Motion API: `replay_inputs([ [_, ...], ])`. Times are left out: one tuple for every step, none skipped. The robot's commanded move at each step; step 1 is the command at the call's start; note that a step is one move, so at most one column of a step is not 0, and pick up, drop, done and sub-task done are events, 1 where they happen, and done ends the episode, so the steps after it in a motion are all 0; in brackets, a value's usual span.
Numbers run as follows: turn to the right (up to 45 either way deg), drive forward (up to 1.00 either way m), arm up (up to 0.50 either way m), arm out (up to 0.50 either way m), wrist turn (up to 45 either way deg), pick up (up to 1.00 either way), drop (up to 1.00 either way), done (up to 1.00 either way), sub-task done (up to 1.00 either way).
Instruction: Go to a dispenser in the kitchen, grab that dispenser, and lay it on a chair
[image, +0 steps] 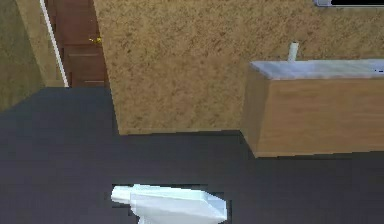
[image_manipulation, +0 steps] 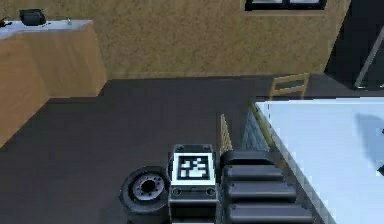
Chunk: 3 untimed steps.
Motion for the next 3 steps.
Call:
replay_inputs([
  [-3.0,0.00,0.00,0.00,0.0,0.00,0.00,0.00,0.00],
  [0.0,0.30,0.00,0.00,0.0,0.00,0.00,0.00,0.00],
  [-45.0,0.00,0.00,0.00,0.0,0.00,0.00,0.00,0.00],
])
